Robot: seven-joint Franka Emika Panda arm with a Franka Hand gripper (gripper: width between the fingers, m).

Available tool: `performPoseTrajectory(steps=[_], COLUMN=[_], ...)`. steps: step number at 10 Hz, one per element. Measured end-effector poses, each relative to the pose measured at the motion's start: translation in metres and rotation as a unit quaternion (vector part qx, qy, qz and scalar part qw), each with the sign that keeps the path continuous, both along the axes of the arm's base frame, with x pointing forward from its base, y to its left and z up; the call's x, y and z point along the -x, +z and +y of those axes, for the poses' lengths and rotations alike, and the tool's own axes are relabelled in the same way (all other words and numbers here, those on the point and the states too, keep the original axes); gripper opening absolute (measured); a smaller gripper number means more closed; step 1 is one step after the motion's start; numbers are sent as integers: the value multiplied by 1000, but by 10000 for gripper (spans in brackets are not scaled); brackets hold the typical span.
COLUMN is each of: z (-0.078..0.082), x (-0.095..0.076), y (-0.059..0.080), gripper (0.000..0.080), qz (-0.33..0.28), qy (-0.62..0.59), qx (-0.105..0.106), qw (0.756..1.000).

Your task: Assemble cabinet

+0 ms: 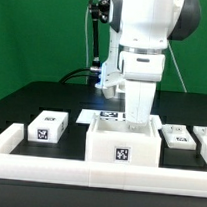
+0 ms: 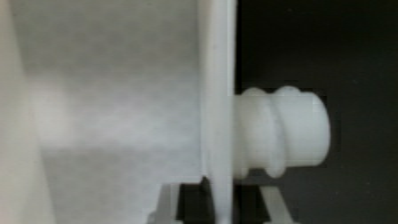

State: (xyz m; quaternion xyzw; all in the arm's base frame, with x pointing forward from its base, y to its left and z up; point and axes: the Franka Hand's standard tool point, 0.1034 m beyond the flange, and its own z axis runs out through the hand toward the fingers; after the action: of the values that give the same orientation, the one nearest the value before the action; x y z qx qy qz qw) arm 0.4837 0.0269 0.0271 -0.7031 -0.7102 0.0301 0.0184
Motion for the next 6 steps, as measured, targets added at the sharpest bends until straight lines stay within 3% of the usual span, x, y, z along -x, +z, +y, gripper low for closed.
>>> performPoseTrajectory(steps=[6], z=[4], x=[-6], y=[2], gripper=[31], qz=[-10], qy=[2], qx=[-3], qw=[1000])
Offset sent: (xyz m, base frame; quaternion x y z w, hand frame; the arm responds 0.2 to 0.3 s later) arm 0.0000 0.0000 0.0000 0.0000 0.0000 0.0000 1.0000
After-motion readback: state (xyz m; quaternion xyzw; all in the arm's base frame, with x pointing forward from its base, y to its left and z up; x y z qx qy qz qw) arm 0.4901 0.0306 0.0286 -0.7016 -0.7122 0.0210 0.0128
